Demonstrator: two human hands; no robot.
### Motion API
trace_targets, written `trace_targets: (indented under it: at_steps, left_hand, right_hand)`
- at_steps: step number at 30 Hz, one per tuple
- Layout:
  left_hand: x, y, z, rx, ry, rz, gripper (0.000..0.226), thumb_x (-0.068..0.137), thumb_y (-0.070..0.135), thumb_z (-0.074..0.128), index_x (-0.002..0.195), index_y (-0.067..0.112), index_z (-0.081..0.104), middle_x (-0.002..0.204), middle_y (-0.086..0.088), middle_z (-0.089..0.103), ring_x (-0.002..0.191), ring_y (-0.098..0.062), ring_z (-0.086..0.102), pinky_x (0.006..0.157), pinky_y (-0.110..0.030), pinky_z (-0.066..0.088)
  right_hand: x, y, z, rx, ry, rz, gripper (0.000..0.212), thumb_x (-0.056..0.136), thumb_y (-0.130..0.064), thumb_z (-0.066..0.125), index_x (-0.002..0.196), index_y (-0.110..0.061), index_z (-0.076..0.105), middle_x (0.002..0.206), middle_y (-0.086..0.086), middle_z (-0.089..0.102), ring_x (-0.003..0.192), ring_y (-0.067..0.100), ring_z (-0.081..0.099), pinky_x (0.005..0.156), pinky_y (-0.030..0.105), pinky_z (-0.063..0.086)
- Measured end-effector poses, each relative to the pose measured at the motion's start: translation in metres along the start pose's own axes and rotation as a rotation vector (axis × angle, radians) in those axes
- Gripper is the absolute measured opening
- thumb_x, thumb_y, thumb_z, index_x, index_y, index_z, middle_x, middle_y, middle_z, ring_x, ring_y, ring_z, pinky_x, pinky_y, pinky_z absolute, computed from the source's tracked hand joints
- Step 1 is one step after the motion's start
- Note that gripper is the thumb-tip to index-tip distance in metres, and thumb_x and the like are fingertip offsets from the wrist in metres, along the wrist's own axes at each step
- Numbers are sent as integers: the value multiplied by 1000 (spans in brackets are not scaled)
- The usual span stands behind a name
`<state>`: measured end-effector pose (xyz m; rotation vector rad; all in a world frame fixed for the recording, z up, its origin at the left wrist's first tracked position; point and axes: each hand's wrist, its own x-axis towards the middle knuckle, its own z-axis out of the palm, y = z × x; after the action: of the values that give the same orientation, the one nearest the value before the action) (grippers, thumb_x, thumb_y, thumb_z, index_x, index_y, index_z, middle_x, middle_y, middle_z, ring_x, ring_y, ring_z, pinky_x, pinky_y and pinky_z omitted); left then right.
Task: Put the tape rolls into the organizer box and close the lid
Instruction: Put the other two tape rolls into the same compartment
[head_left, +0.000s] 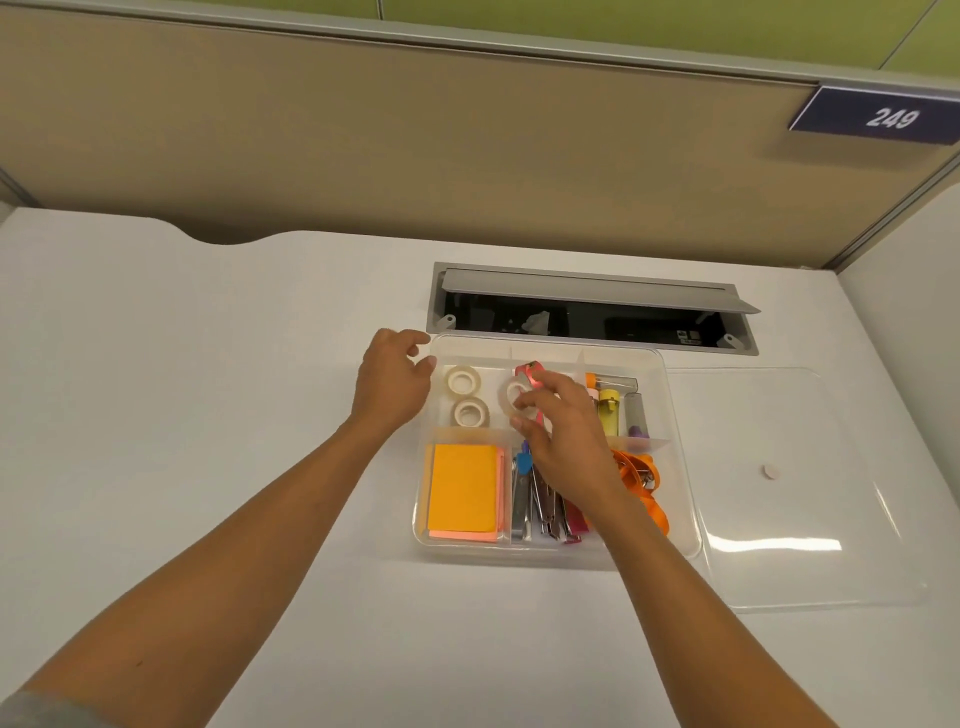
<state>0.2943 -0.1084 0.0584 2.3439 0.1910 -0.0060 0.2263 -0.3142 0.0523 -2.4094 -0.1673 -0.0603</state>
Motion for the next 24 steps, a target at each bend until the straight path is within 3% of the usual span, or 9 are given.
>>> trace_targets:
  at_steps: [4, 8, 17, 24]
  left_hand:
    - [-9, -6, 5, -176, -69, -109, 31, 89, 24, 63, 119, 13, 62, 100, -11, 69, 90, -24, 65, 84, -39, 55]
    - [-15, -3, 8, -312, -64, -174, 30, 87, 19, 66, 116, 11, 64, 88, -10, 70, 73, -21, 67, 68, -36, 60]
    - [-14, -5, 7, -344, -73, -200, 29, 87, 18, 66, 115, 14, 63, 90, -7, 65, 72, -19, 67, 69, -39, 62]
    - [-11, -7, 8, -348, -72, -205, 27, 86, 18, 67, 112, 17, 63, 89, -5, 66, 71, -16, 68, 65, -34, 61]
  right_hand:
    - [40, -9, -2, -274, -39, -133, 19, 85, -21, 69, 104, -17, 69, 109, 6, 56, 103, 22, 45, 79, 29, 40]
    - [68, -16, 0, -507, -119, -282, 21, 84, -23, 71, 105, -20, 70, 92, 5, 53, 86, 22, 41, 68, 31, 31]
    - [97, -15, 24, -641, -285, -396, 21, 83, -24, 71, 103, -19, 71, 96, 8, 58, 89, 26, 44, 69, 31, 25]
    - [100, -12, 35, -728, -378, -423, 30, 81, -31, 72, 109, -23, 68, 100, 7, 59, 96, 27, 48, 80, 39, 37]
